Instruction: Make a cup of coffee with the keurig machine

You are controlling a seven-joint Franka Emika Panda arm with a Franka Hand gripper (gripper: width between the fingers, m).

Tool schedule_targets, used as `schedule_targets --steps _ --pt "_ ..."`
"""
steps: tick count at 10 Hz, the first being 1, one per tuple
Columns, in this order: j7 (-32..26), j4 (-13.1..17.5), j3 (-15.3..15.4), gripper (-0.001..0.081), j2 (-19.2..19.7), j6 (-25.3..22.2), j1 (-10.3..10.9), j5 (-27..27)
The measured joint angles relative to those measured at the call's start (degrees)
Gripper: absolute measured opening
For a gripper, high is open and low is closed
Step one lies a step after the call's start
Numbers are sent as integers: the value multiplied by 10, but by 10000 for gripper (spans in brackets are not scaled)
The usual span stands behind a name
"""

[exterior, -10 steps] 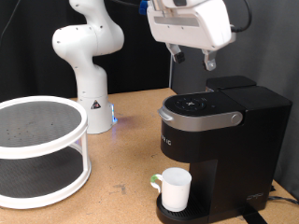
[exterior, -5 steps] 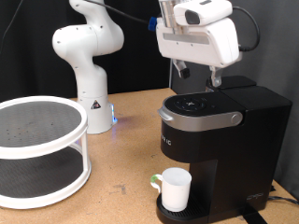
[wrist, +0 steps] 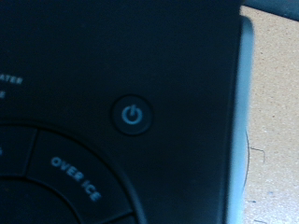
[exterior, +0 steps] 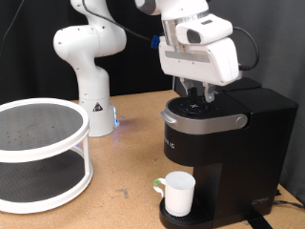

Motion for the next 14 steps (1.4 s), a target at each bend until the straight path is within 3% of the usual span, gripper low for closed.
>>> schedule_targets --steps 2,3,4,9,14 --pt "-3 -14 1 215 -1 8 0 3" --pt "-4 -20 2 215 -1 13 0 4" --pt "-5 -25 3 50 -1 18 0 4" --pt "-3 -31 4 4 -1 18 0 4" --pt "23 -3 -2 1 12 -58 -8 6"
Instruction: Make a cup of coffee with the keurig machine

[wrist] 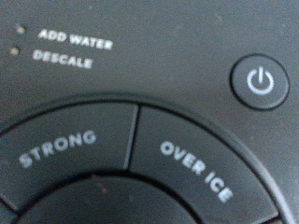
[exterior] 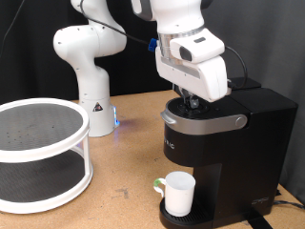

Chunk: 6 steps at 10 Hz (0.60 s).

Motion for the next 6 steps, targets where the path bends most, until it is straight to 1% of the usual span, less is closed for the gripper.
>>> schedule_targets --steps 2,4,6 --pt "12 22 -4 1 14 -36 -2 5" --pt "11 47 -9 1 31 -73 -5 17" --pt "11 58 -10 1 39 -90 -8 23"
